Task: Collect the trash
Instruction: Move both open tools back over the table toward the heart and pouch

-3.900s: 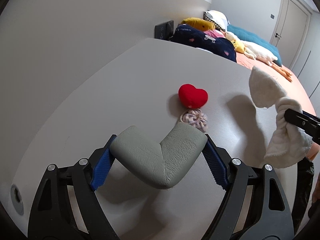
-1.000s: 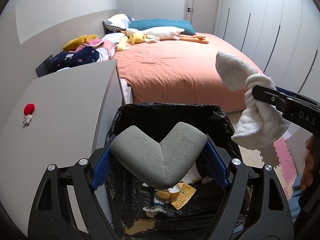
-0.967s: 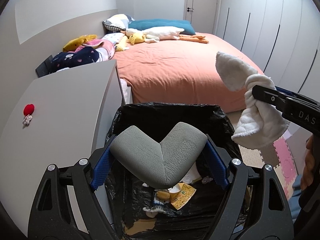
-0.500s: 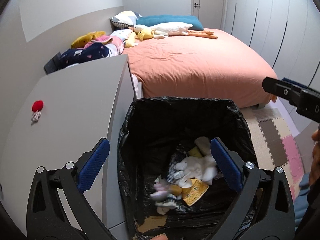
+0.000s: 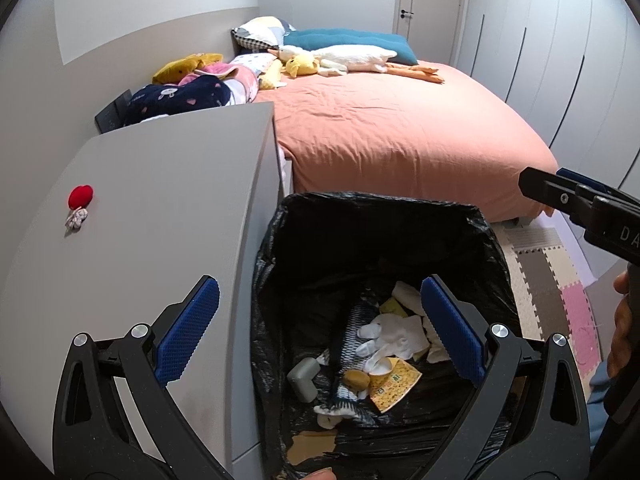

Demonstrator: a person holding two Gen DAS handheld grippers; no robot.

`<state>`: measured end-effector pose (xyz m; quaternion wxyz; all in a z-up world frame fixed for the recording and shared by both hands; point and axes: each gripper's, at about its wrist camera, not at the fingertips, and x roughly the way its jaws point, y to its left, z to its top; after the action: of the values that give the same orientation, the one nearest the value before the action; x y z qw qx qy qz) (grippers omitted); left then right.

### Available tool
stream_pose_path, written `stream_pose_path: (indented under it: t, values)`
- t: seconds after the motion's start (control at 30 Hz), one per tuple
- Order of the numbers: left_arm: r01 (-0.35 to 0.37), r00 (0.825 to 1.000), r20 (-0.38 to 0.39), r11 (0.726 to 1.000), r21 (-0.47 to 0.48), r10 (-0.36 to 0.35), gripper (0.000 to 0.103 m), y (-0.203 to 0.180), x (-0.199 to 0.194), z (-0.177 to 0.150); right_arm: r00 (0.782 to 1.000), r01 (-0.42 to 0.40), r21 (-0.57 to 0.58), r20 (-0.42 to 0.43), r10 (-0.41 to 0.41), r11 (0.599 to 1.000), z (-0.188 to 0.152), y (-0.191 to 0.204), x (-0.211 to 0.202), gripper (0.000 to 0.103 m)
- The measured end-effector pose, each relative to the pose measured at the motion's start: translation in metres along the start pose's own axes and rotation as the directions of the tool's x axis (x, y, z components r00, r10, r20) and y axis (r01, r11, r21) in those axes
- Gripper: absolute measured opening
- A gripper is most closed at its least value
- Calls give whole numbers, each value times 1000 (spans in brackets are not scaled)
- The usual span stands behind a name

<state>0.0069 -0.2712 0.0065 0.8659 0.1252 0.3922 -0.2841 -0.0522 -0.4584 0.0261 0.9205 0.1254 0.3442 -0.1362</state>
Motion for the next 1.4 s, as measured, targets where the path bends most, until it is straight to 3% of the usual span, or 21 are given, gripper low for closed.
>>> stream_pose_path:
  t: [0.6, 1.4]
  values:
    - [-66, 998, -7, 985, -161, 66, 98, 94, 6, 7, 997, -73, -64, -41, 71, 995, 19, 75, 43, 82]
    - [-198, 980, -58, 905, -376, 190, 97, 253, 45, 15, 981, -193, -129, -62, 186, 973, 59, 176, 113, 82]
